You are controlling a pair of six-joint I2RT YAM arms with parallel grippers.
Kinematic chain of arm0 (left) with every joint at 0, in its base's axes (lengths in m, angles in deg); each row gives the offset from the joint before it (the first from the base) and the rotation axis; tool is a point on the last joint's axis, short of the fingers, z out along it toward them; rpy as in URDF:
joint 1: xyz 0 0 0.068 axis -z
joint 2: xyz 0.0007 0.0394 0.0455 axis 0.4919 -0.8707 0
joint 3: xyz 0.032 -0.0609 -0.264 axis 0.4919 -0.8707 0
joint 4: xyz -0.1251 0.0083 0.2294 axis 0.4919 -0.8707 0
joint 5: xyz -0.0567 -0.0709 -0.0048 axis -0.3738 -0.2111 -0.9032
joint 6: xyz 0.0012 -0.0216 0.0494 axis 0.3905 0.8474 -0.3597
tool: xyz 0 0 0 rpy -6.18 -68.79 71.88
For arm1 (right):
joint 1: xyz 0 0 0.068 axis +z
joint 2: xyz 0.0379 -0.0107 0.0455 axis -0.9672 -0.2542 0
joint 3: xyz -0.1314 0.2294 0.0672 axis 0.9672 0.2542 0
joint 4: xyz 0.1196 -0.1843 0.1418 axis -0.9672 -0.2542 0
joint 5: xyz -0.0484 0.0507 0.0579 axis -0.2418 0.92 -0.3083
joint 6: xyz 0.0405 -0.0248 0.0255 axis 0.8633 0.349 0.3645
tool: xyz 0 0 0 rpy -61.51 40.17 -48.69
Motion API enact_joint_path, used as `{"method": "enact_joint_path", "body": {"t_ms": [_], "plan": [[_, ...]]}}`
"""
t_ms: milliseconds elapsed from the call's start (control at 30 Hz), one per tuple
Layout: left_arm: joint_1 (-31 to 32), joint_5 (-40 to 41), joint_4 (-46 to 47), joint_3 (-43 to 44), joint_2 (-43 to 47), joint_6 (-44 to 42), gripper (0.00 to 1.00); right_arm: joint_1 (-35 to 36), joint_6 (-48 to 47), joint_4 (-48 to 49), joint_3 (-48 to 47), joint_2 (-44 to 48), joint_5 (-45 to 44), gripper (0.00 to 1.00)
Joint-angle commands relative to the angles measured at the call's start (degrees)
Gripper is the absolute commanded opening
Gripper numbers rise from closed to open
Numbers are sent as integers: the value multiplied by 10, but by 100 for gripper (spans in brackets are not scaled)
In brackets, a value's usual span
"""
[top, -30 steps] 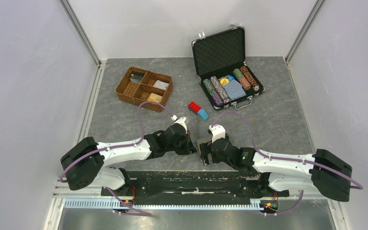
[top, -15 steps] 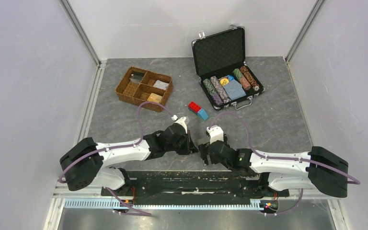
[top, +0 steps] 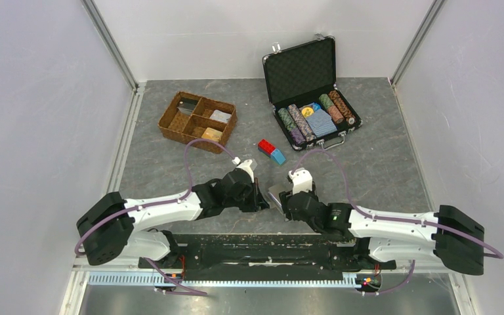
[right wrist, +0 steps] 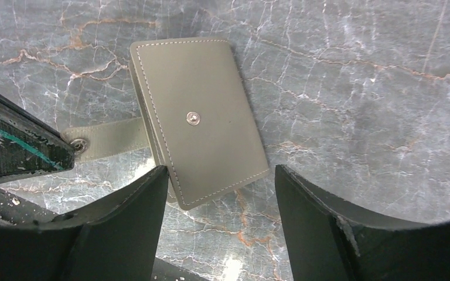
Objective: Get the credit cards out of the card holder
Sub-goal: Open the card holder at the center of the board.
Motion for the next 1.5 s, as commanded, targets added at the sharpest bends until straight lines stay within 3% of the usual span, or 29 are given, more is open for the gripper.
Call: {"method": "enact_joint_path", "body": {"t_ms": [0, 233, 533, 800, 1000, 1467], "plan": [[-2, 3, -14, -2, 3, 19, 2, 2, -6, -22, -29, 22, -59, 68], [-2, 1, -28, -11, -8, 16, 2, -24, -43, -45, -44, 32, -71, 60], [-3, 9, -48, -33, 10, 12, 2, -150, -88, -5, -5, 42, 57, 52], [-6, 13, -53, -50, 49, 3, 2, -185, -95, 31, 21, 26, 111, 48], [-18, 31, -98, -47, 63, -13, 2, -232, -82, 42, 39, 1, 200, 43], [-47, 36, -91, -40, 95, -32, 2, -237, -16, 36, 70, 56, 266, 41]]}}
